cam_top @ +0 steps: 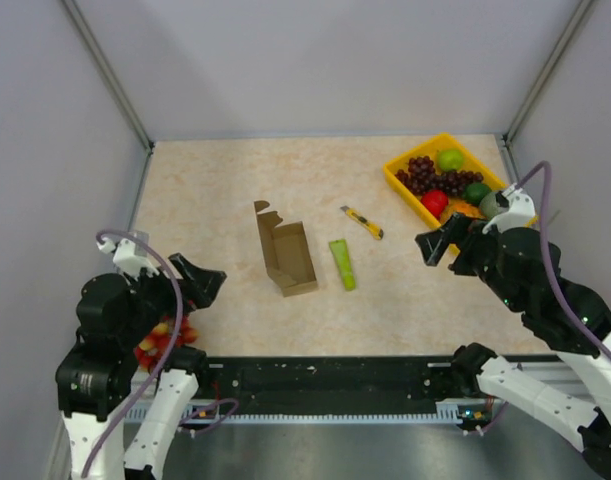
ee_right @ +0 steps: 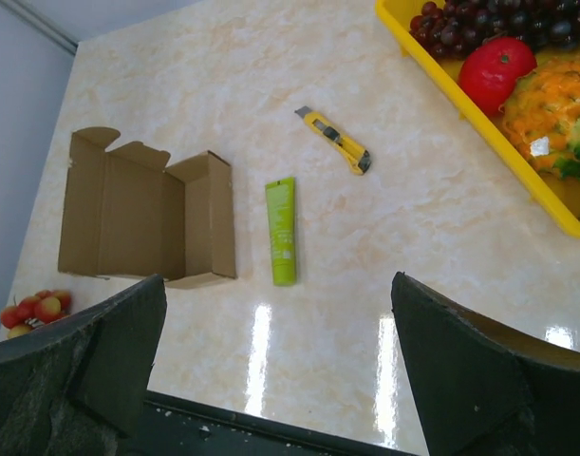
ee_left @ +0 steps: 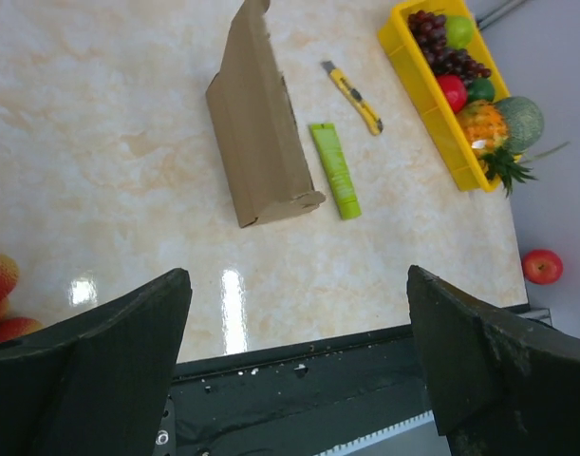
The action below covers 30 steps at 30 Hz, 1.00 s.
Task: Unpack the express box
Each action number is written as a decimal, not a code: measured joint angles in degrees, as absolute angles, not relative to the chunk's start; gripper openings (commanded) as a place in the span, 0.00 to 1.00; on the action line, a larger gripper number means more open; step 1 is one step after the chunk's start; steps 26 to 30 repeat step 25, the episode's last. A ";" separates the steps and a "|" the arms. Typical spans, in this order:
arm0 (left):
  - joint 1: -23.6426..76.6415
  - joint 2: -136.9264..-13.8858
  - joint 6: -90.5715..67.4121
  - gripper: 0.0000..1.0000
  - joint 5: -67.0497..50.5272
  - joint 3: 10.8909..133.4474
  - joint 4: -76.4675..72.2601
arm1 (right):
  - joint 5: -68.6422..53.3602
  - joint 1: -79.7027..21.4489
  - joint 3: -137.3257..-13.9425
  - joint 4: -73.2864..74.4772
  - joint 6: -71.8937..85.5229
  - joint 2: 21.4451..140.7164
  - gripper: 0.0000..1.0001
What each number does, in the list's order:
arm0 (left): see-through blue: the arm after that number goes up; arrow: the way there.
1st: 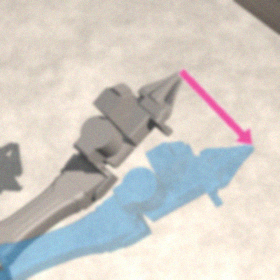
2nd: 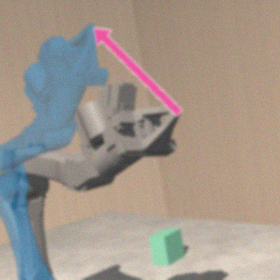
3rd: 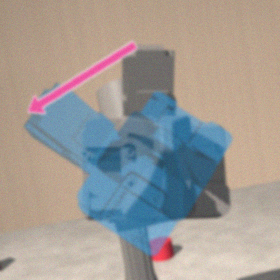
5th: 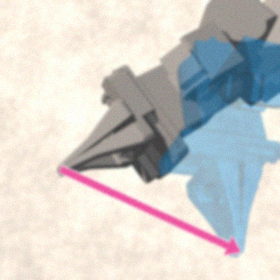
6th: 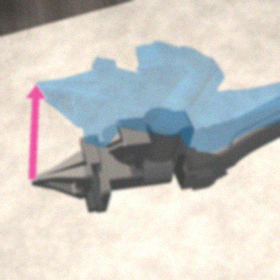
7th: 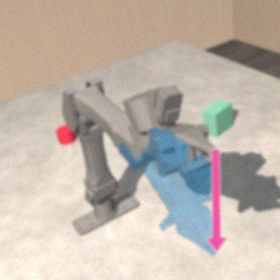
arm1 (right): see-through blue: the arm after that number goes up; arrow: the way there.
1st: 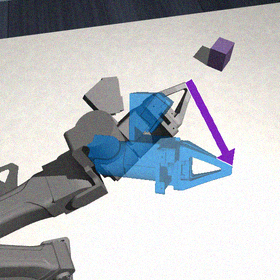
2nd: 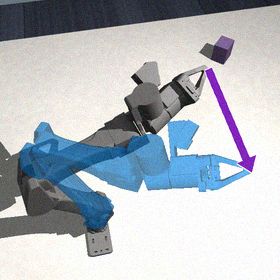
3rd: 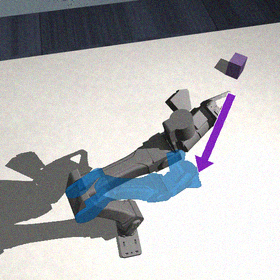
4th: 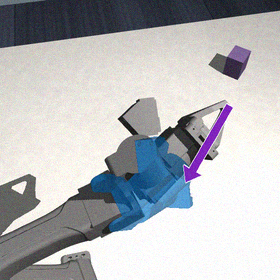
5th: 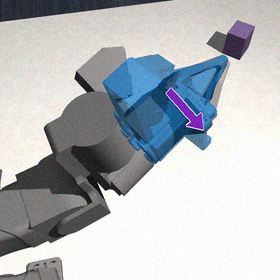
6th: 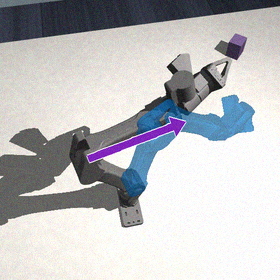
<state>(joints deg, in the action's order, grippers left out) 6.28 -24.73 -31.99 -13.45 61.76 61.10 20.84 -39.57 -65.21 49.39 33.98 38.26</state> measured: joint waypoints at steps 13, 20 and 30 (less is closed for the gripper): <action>6.31 -25.61 -26.26 0.99 -11.00 74.28 67.81 | 19.97 -39.57 -69.82 55.77 34.30 36.12 0.99; 6.28 -24.80 -25.56 0.99 -9.56 75.70 70.83 | 19.38 -39.57 -69.82 56.25 34.74 36.27 0.99; 6.31 -24.38 -25.10 0.99 -8.95 76.77 71.64 | 19.55 -39.57 -69.82 56.25 35.22 36.49 0.99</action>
